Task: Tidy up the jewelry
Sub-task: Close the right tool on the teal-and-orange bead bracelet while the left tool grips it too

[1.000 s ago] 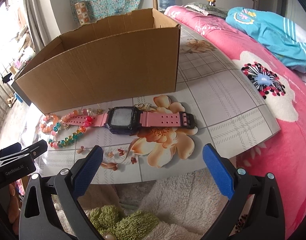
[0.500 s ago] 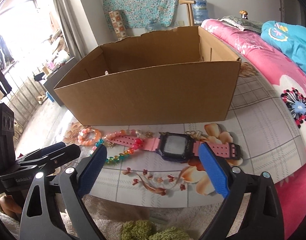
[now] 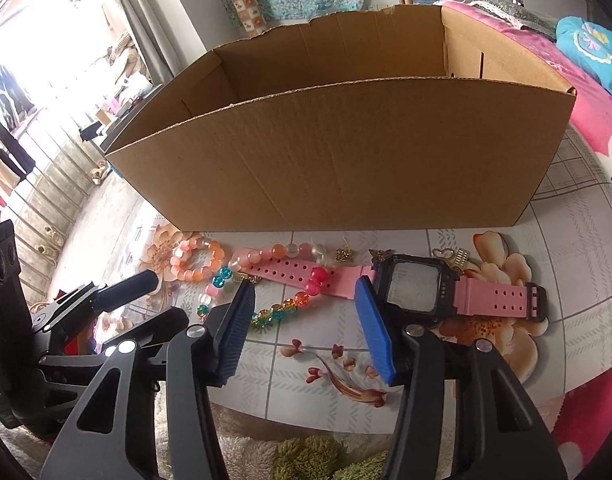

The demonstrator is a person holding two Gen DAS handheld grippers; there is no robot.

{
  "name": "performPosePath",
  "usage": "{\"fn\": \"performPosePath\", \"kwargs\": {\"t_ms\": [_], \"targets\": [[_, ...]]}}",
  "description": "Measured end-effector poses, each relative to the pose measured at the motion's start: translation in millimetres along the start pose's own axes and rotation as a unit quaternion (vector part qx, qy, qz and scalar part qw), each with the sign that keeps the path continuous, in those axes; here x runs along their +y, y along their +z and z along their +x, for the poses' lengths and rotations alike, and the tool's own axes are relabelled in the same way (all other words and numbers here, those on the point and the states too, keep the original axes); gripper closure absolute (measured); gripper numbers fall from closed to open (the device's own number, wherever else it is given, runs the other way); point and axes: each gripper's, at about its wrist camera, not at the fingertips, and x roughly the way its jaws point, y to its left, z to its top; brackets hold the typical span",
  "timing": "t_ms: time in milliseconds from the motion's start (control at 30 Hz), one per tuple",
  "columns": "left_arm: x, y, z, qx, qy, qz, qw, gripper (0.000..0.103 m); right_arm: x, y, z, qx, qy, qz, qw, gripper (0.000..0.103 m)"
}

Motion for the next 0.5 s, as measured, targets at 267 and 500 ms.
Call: {"fn": "performPosePath", "kwargs": {"t_ms": [267, 500], "targets": [[-2, 6, 24, 0.039, 0.009, 0.032, 0.9987, 0.079, 7, 9, 23, 0.026, -0.027, -0.008, 0.999, 0.075], [-13, 7, 37, 0.058, 0.027, 0.06, 0.9961, 0.082, 19, 14, 43, 0.037, -0.045, -0.025, 0.998, 0.081]]}}
